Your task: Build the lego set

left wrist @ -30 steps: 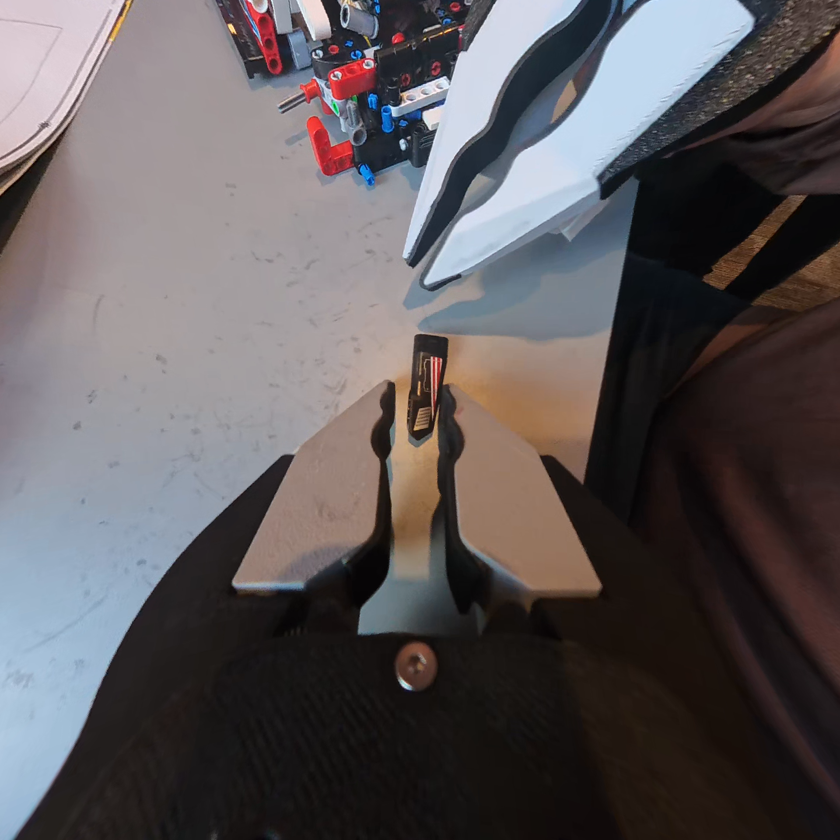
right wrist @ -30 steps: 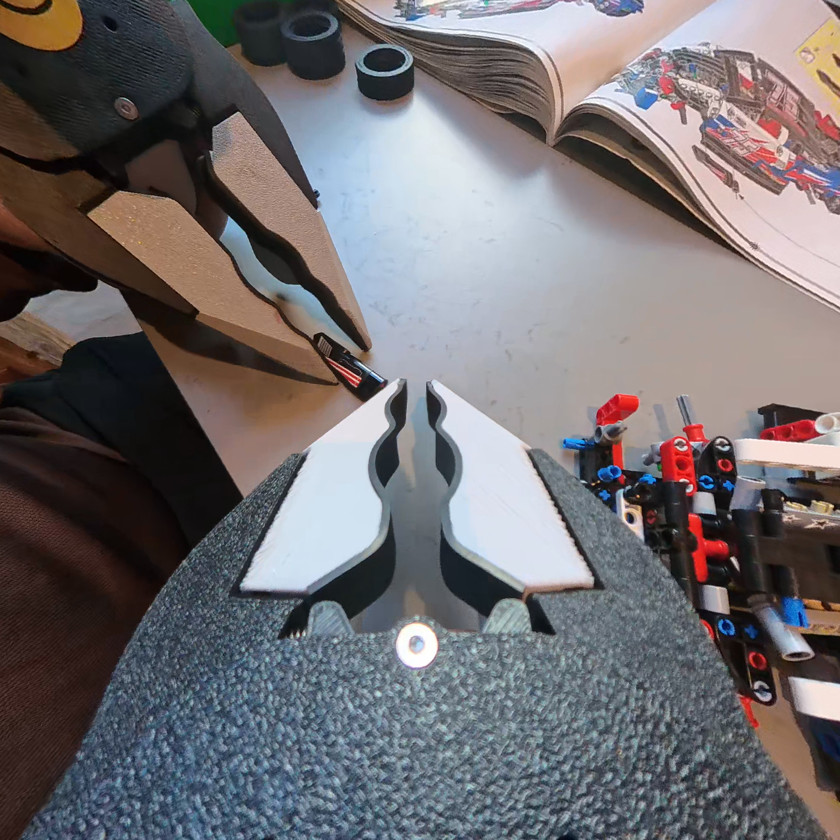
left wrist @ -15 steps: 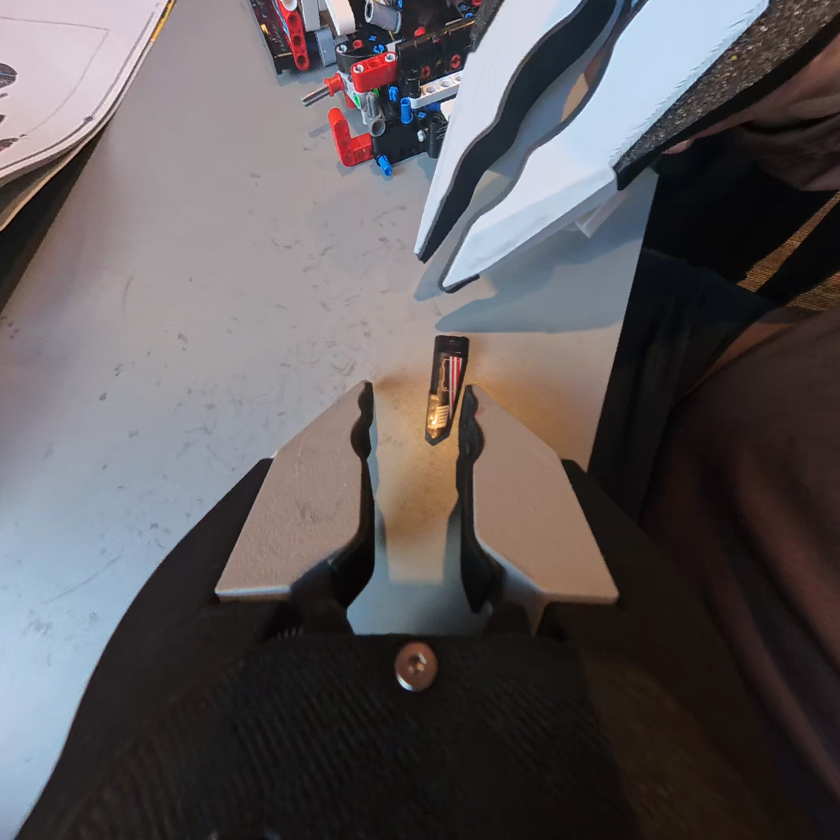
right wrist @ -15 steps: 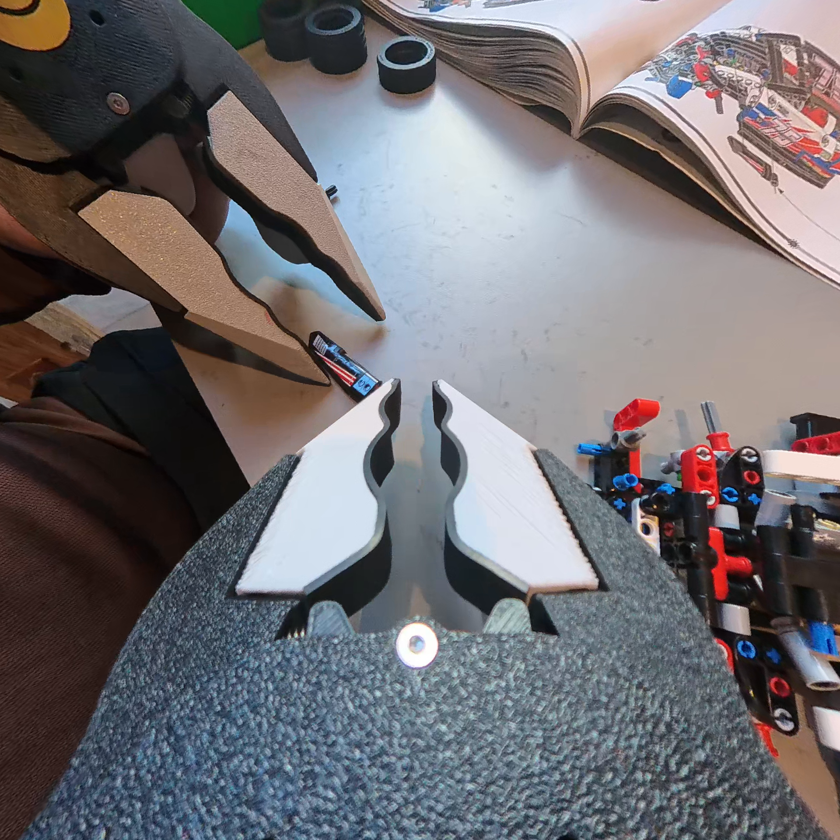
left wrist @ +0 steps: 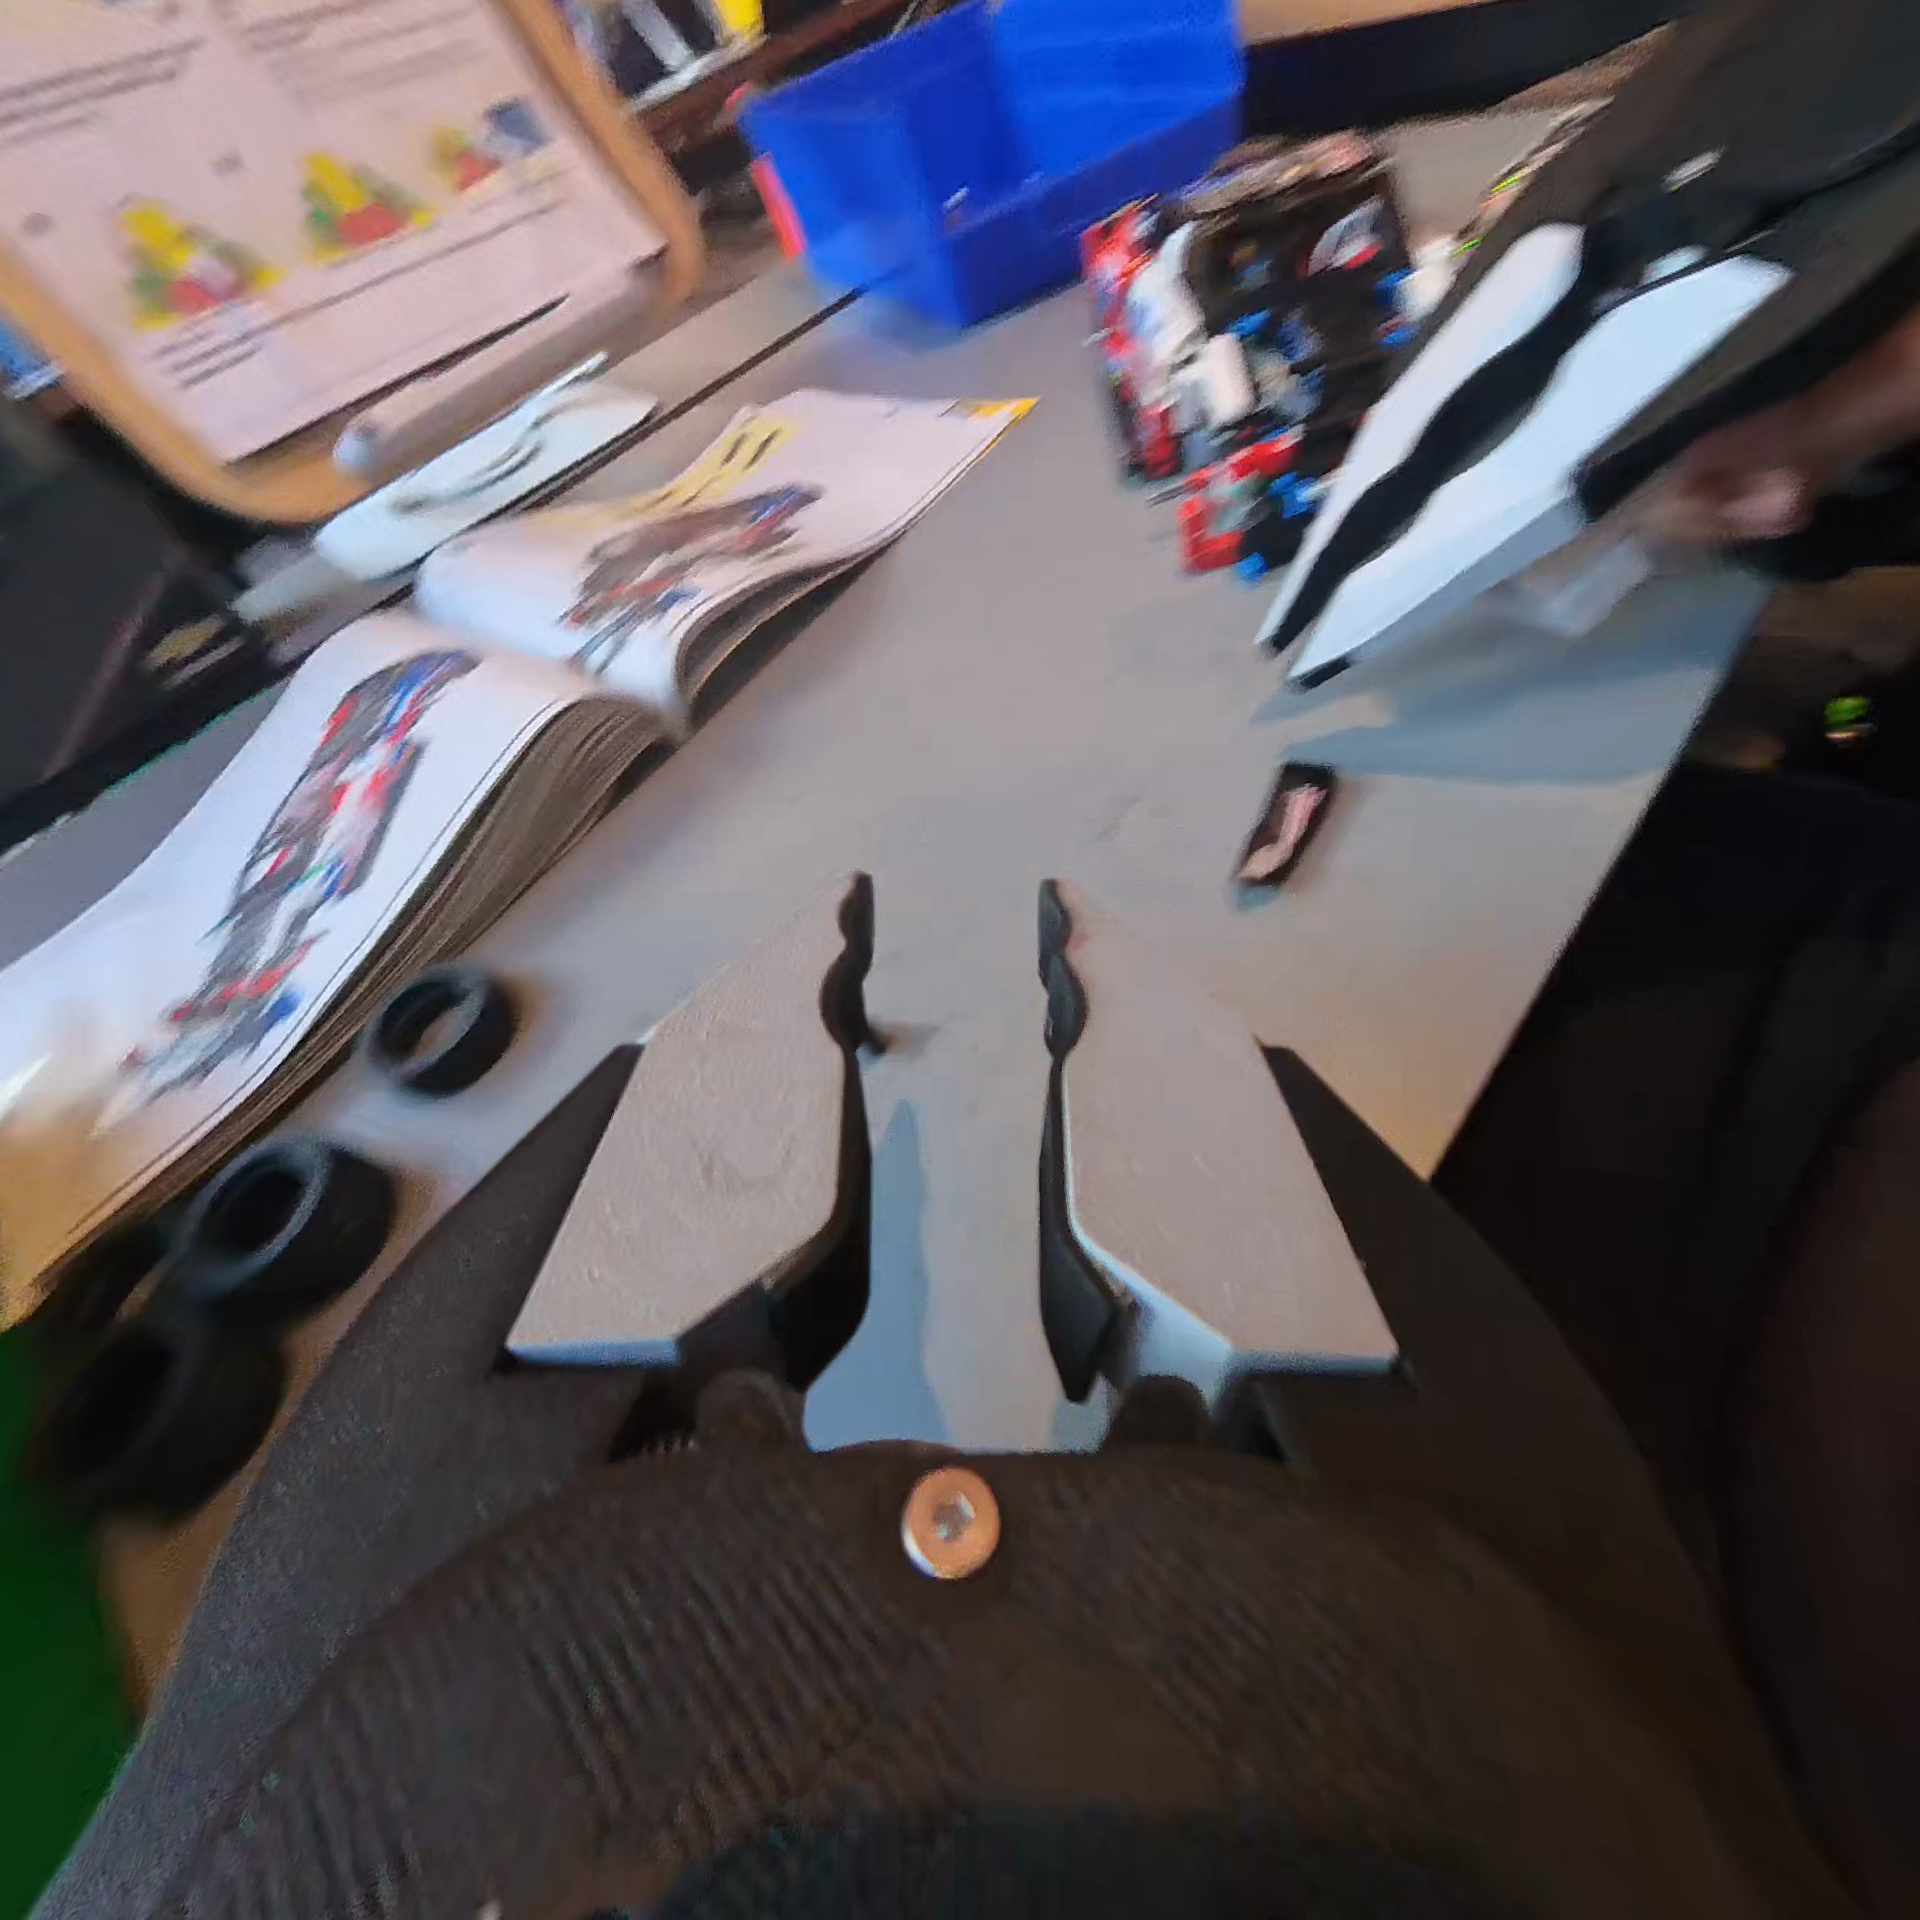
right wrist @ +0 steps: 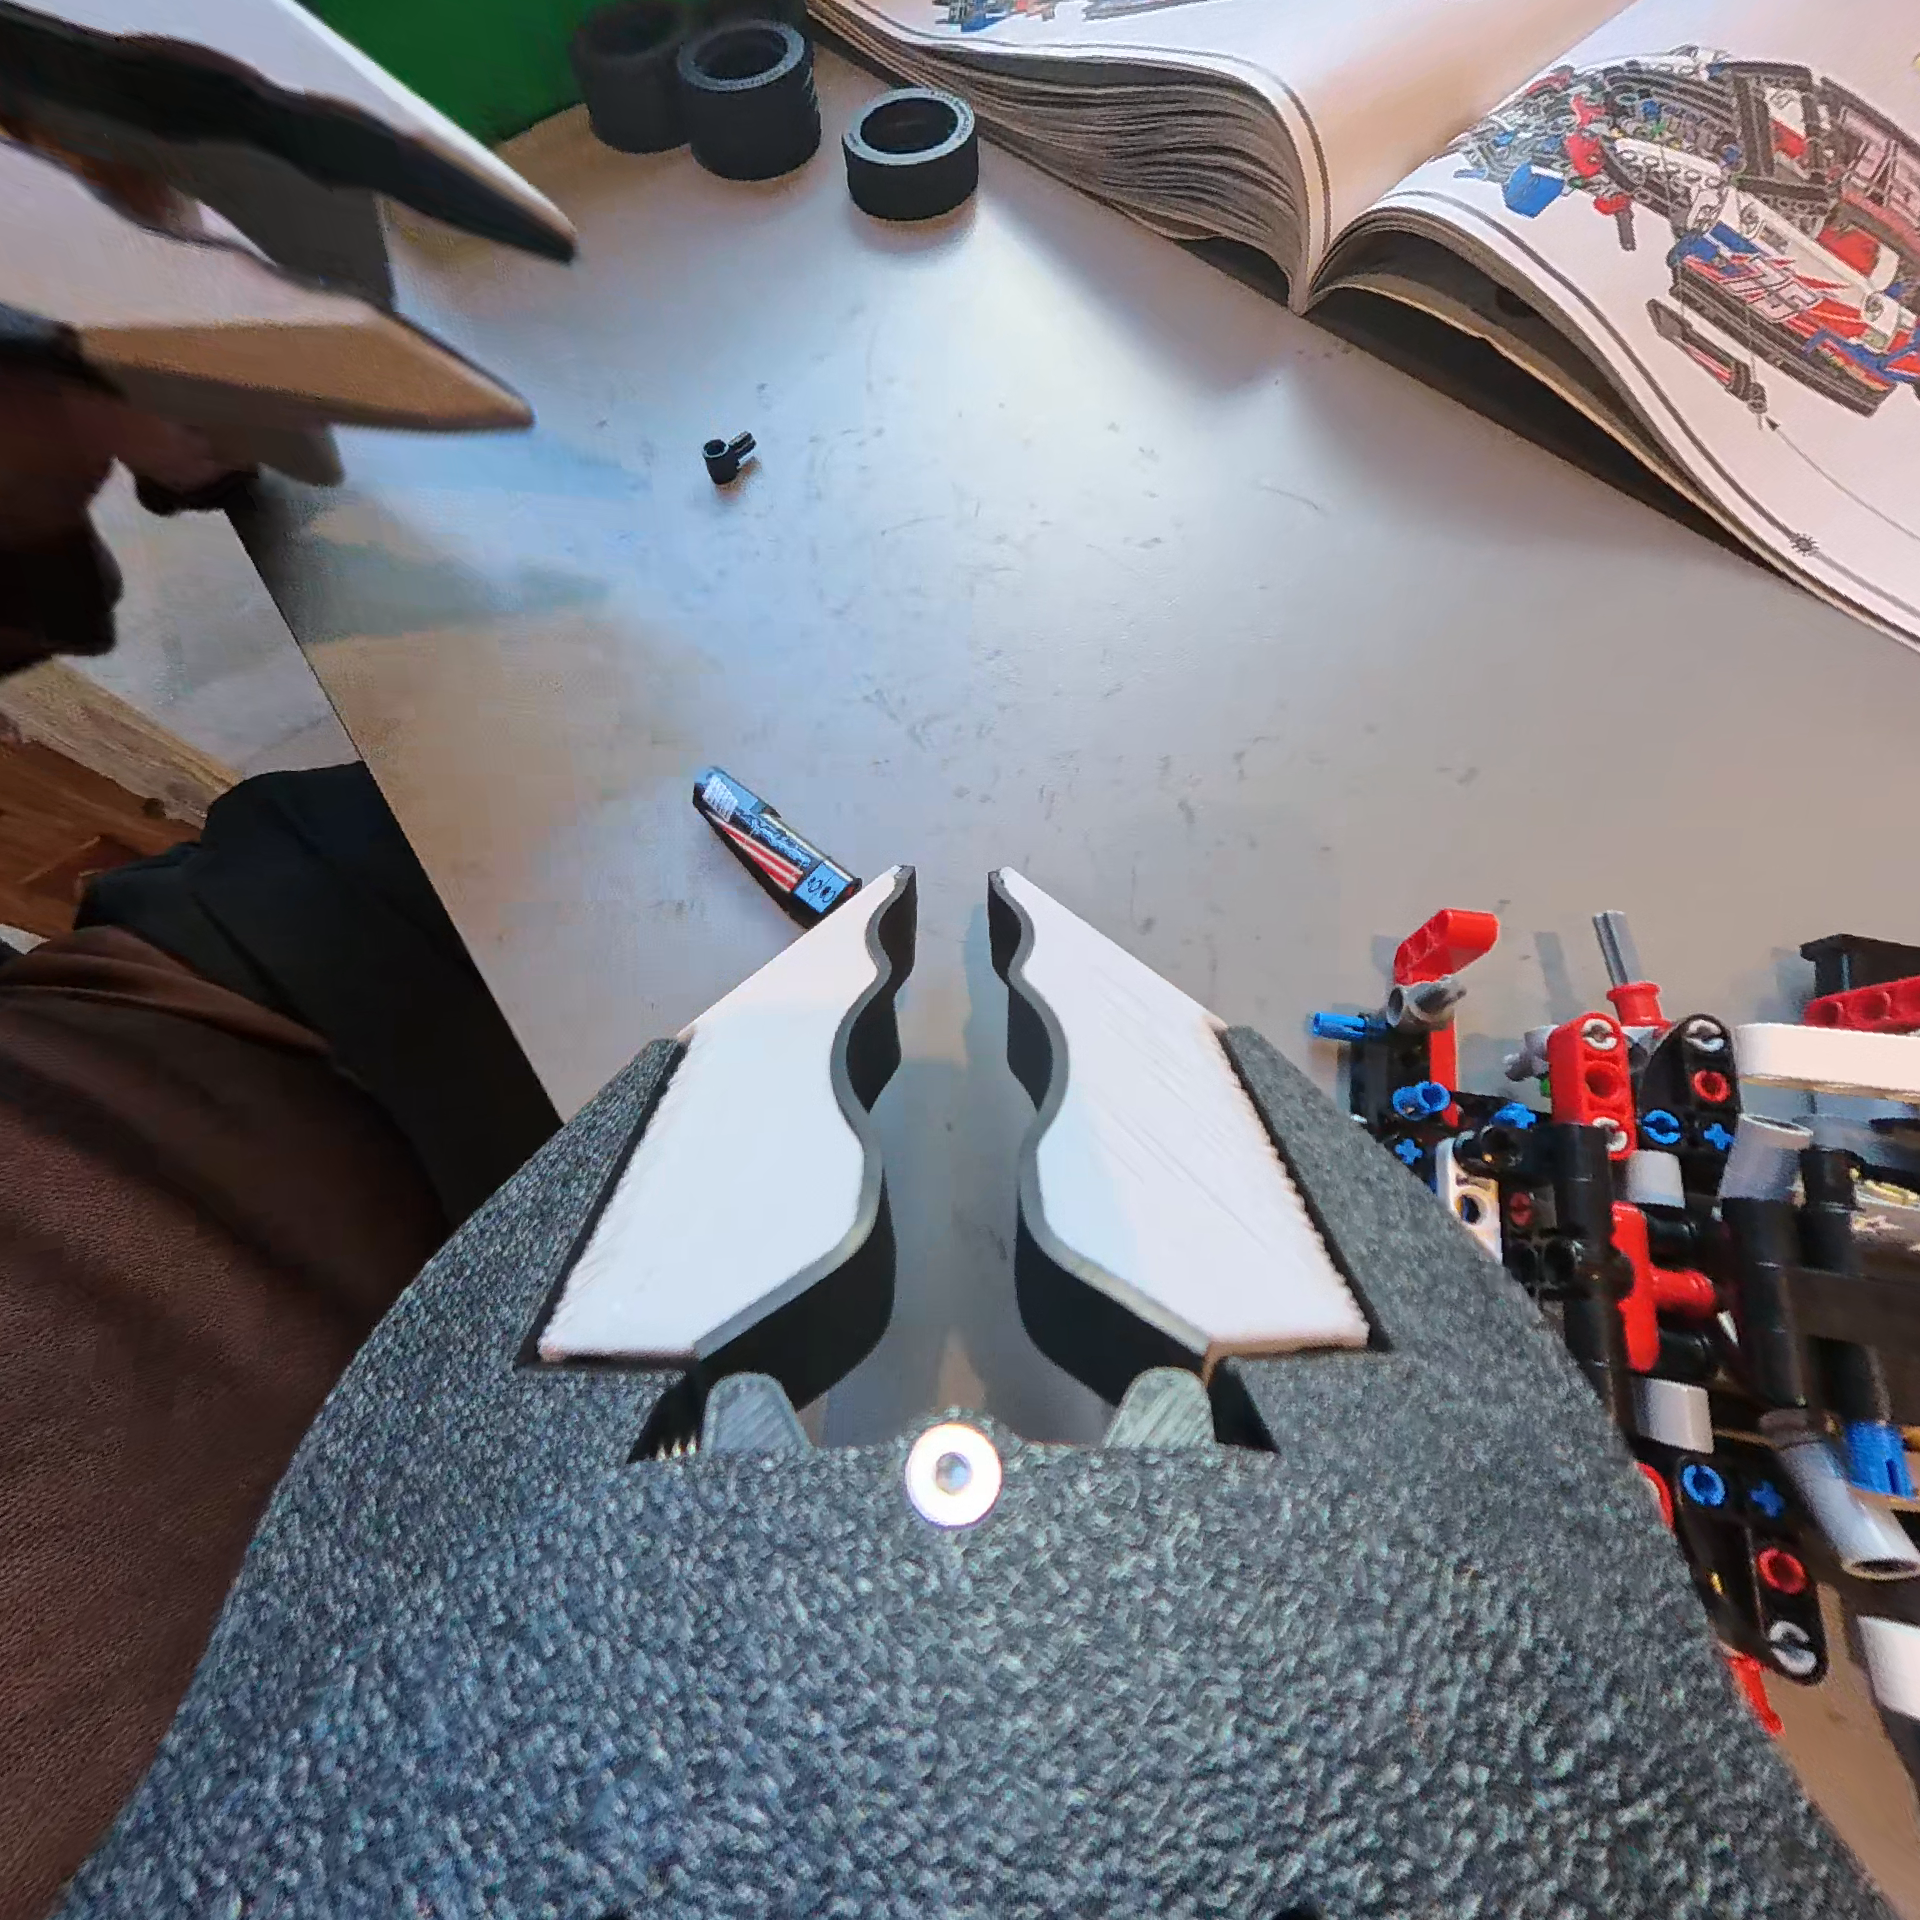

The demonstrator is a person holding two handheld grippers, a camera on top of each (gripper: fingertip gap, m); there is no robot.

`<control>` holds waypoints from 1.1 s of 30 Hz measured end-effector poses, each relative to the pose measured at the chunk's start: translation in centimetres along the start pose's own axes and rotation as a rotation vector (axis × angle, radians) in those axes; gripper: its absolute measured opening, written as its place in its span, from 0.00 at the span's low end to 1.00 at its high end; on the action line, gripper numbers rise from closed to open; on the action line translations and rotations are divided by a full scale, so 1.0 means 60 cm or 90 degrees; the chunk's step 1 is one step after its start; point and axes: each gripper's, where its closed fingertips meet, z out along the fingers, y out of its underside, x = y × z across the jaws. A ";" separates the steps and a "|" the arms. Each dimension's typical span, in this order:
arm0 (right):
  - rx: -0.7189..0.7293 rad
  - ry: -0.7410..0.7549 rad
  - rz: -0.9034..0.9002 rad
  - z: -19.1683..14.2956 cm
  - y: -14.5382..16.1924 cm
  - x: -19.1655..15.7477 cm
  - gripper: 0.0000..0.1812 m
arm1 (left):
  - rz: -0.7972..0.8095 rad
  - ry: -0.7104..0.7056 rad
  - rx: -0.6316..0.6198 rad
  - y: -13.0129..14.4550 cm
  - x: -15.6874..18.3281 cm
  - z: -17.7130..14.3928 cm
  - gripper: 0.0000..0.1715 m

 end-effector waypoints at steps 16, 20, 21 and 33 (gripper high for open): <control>-0.003 0.008 -0.003 0.003 0.000 0.001 0.08 | -0.144 0.040 -0.252 0.099 -0.039 0.049 0.11; -0.005 0.005 -0.008 0.003 0.000 -0.001 0.08 | -0.143 0.038 -0.253 0.096 -0.040 0.058 0.06; -0.003 0.004 -0.009 0.003 -0.001 -0.001 0.08 | -0.136 0.044 -0.252 0.094 -0.036 0.060 0.06; 0.032 0.007 -0.053 -0.007 -0.012 -0.011 0.11 | -0.180 0.273 -0.101 -0.024 0.099 0.112 0.03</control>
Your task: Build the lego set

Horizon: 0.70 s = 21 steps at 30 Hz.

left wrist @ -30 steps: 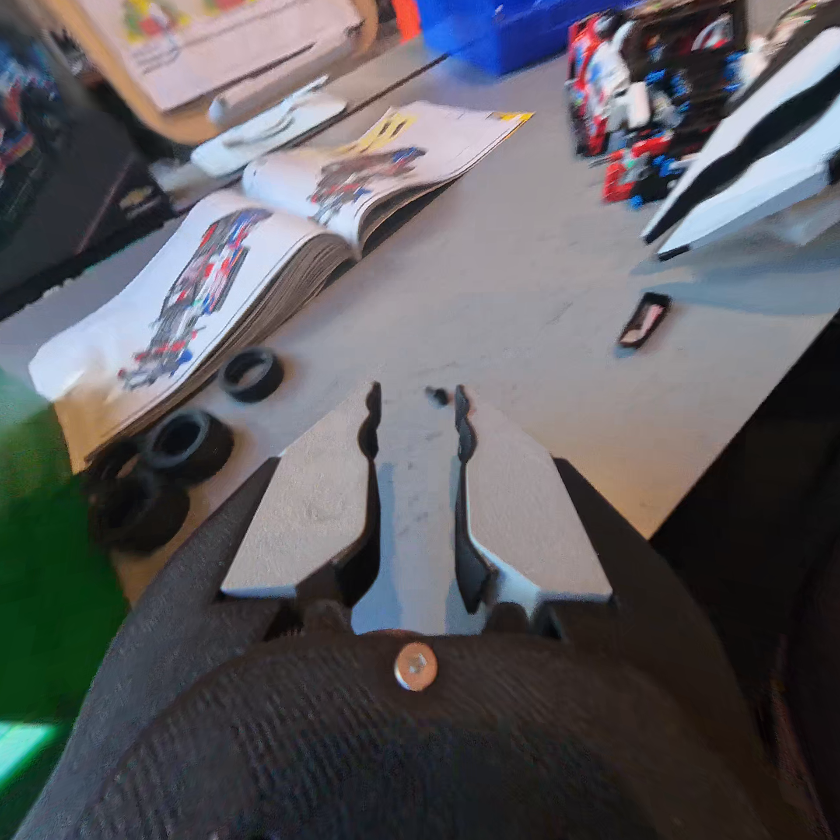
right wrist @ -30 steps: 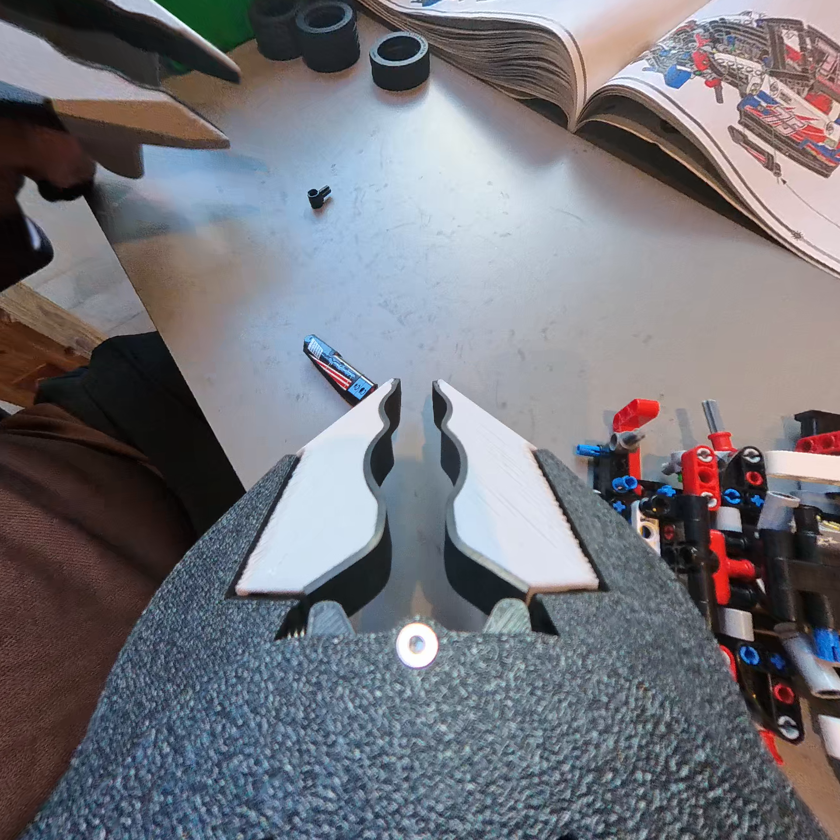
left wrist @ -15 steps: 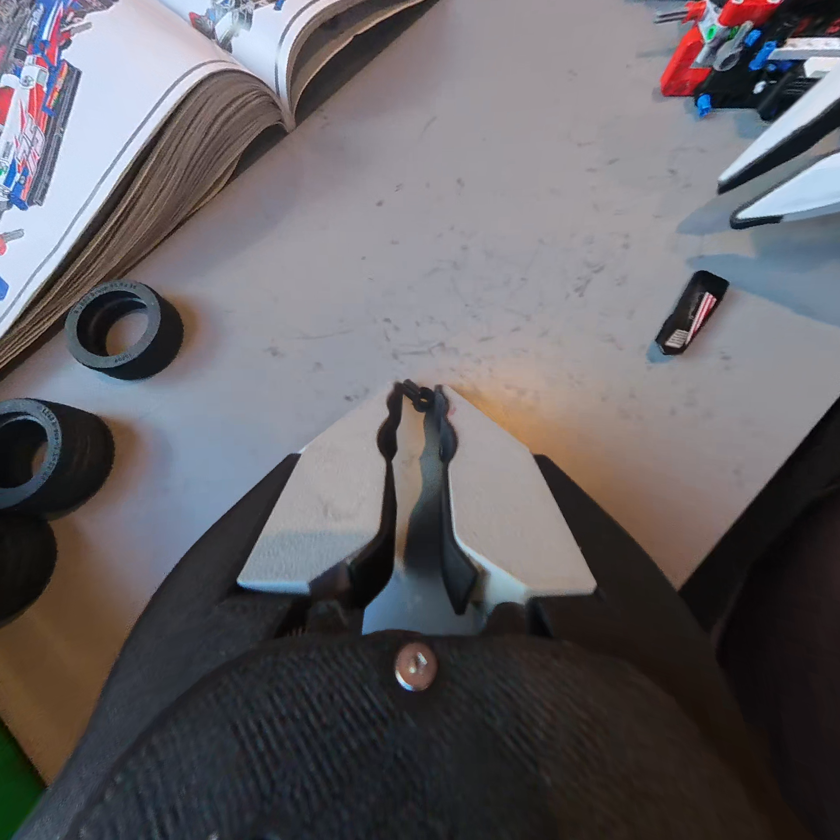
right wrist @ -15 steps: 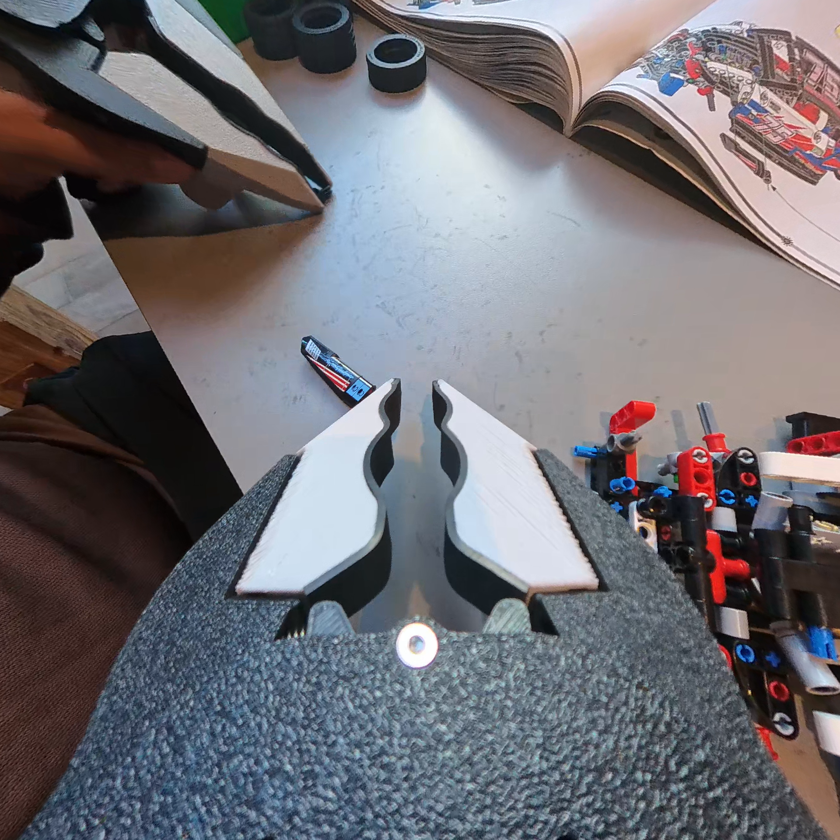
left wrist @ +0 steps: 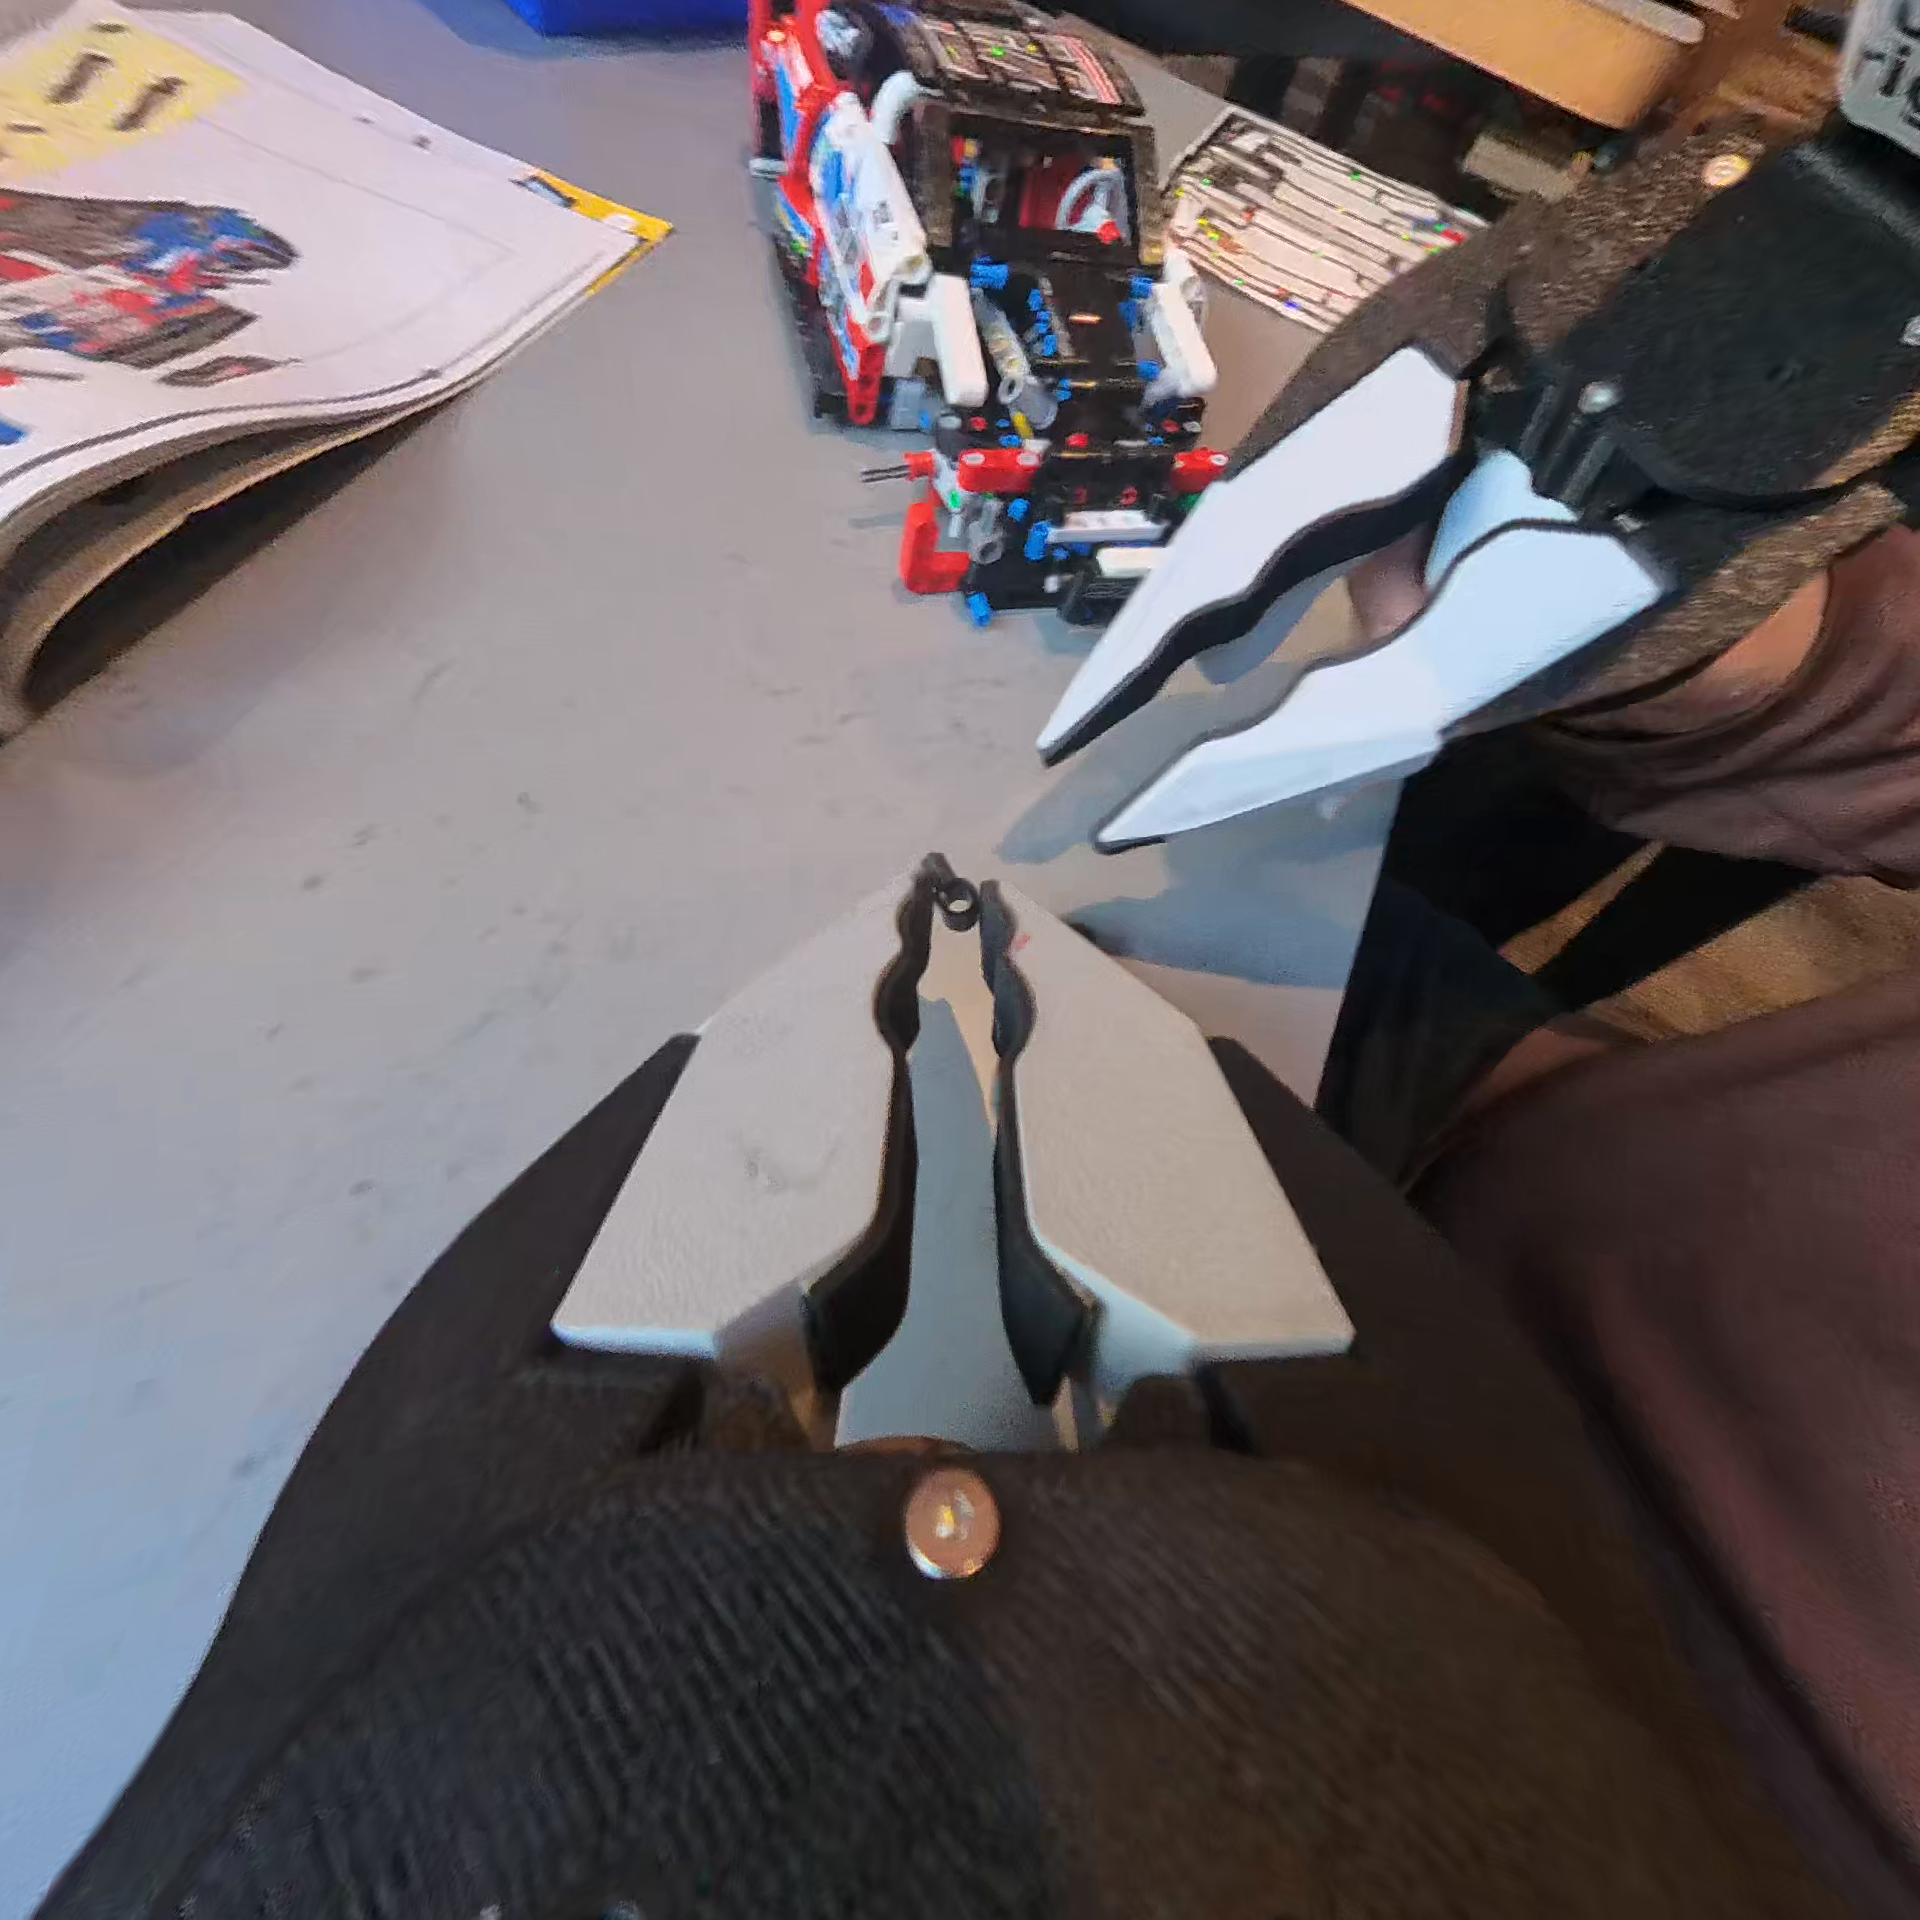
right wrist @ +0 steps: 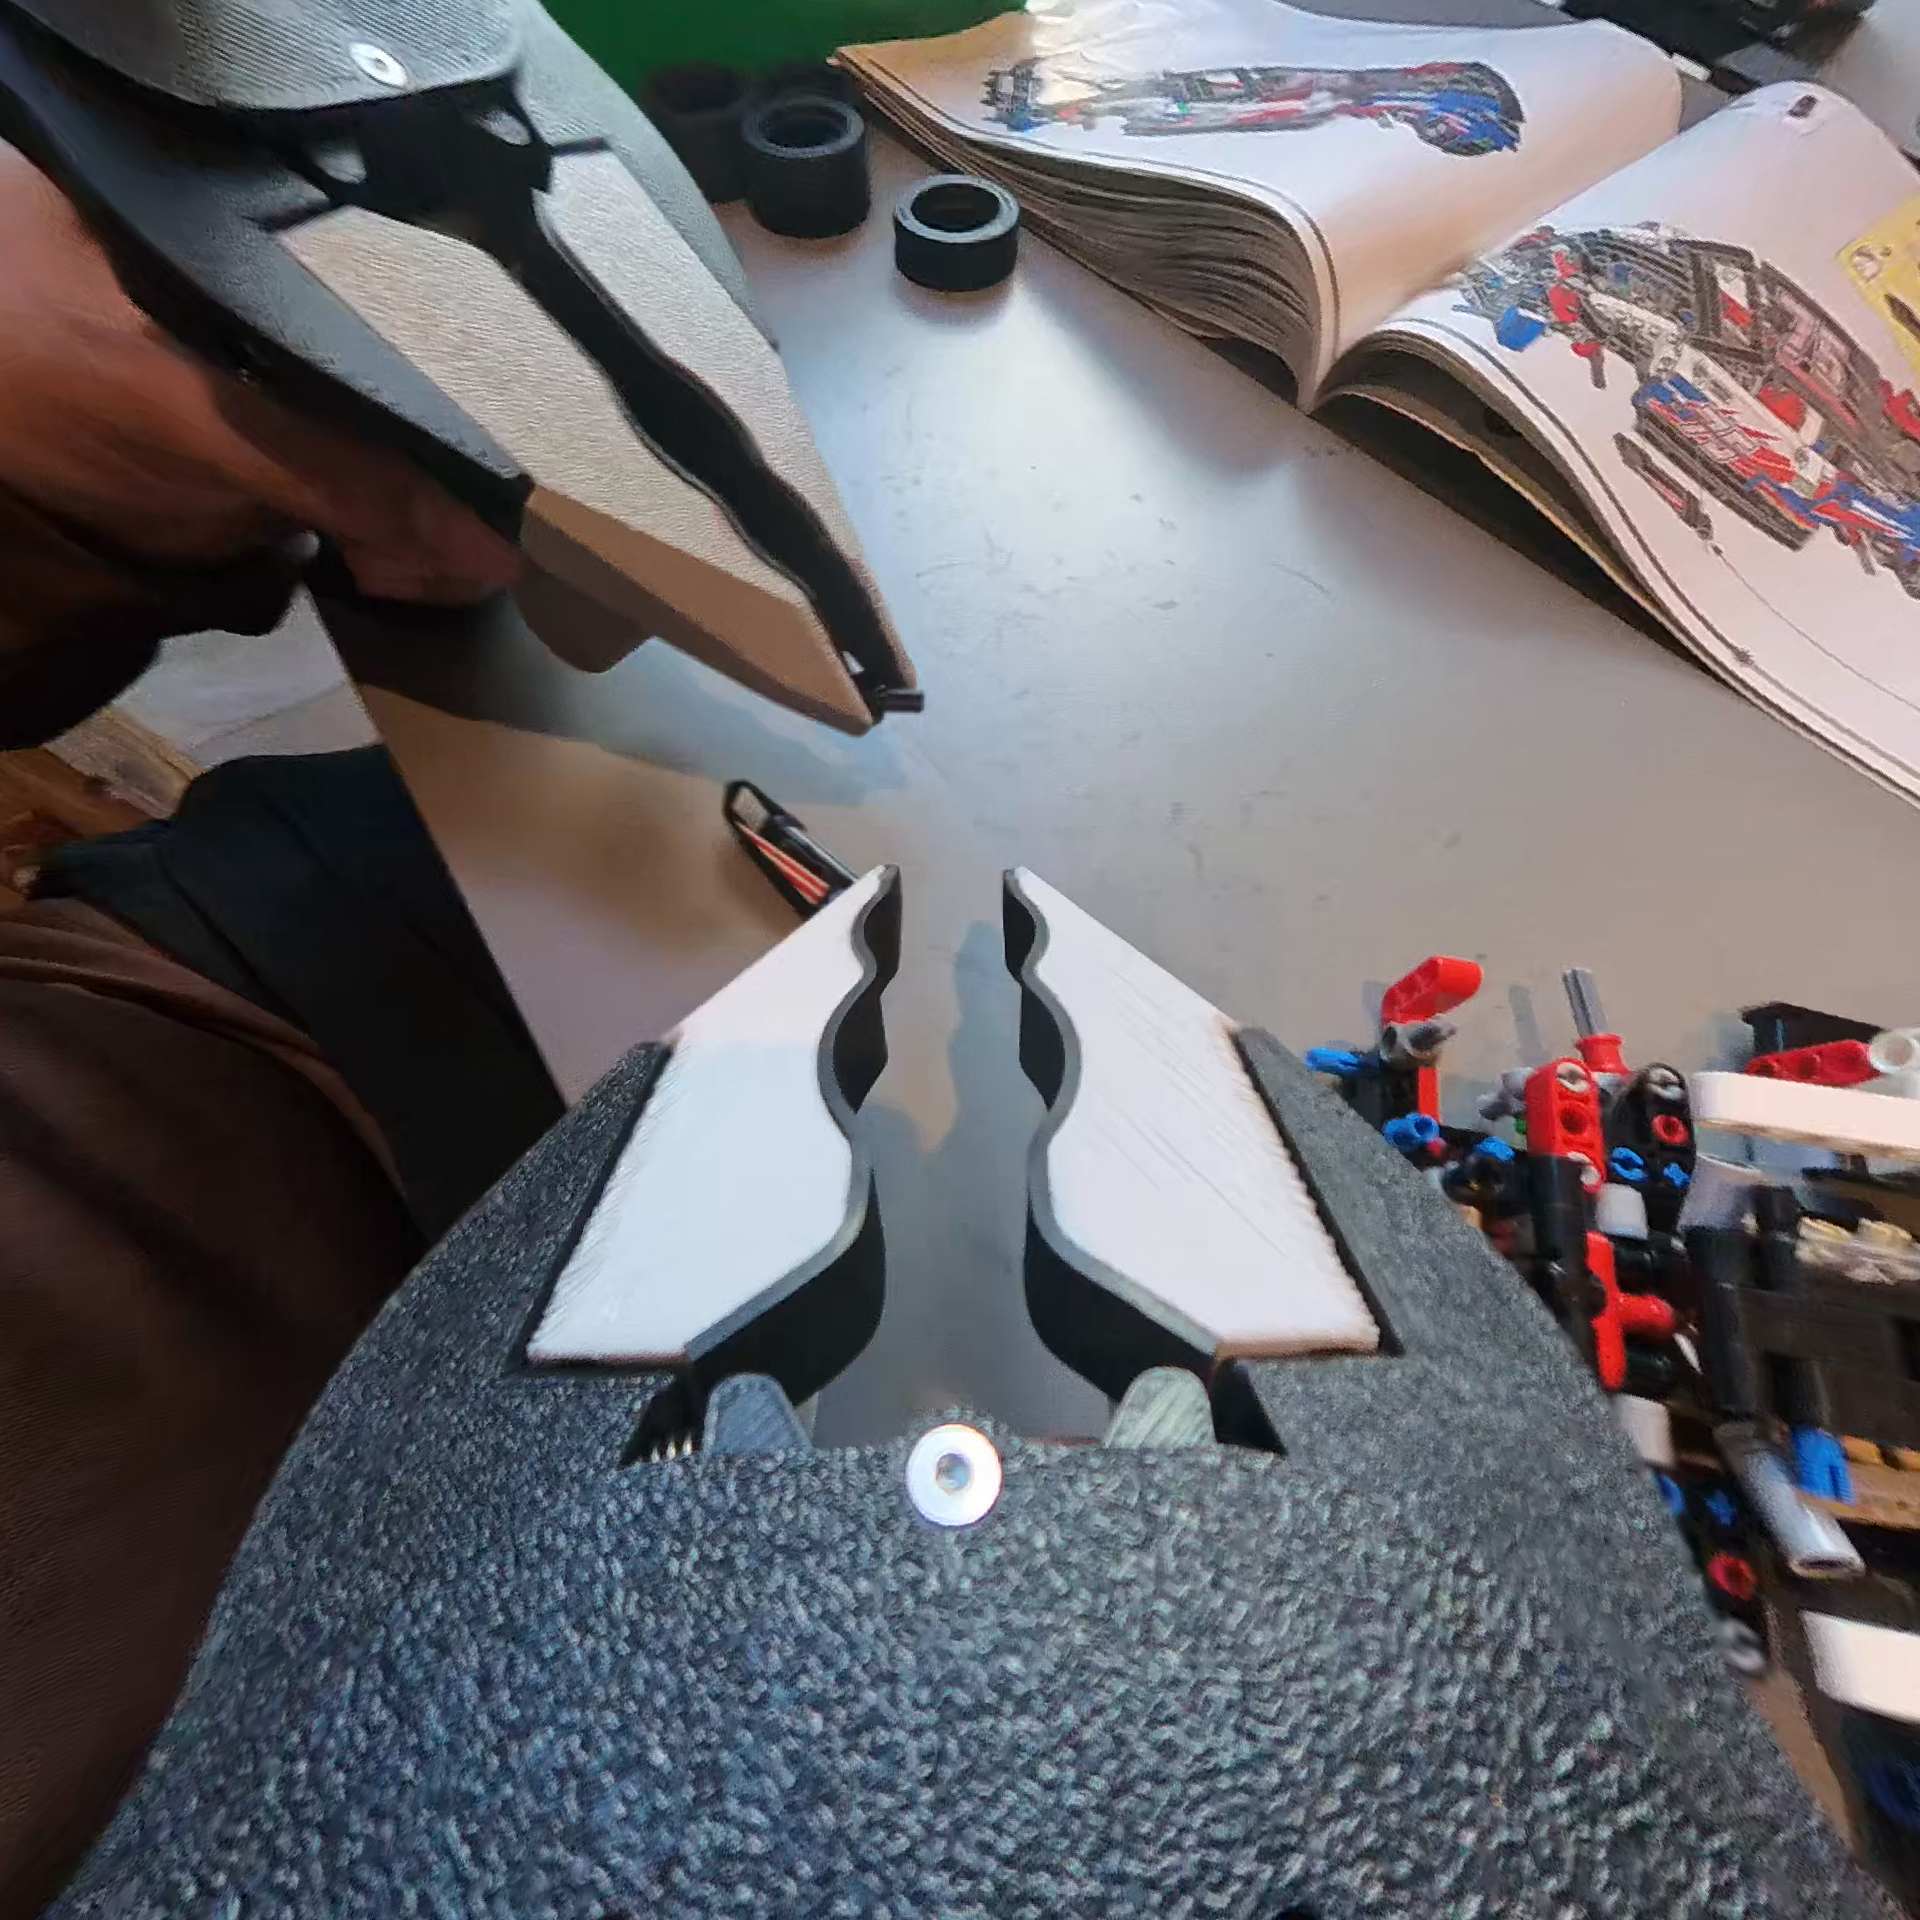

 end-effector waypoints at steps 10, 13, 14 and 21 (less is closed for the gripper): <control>-0.036 0.042 0.028 -0.012 0.024 0.037 0.09 | 0.035 0.107 -0.128 0.017 0.035 0.066 0.07; -0.049 0.043 0.021 -0.010 0.029 0.037 0.08 | 0.036 0.105 -0.127 0.017 0.031 0.063 0.12; -0.052 0.041 0.021 -0.010 0.030 0.036 0.08 | 0.031 0.106 -0.129 0.019 0.029 0.061 0.13; -0.061 0.017 0.017 -0.015 0.037 0.022 0.07 | 0.007 0.104 -0.130 0.031 0.021 0.018 0.19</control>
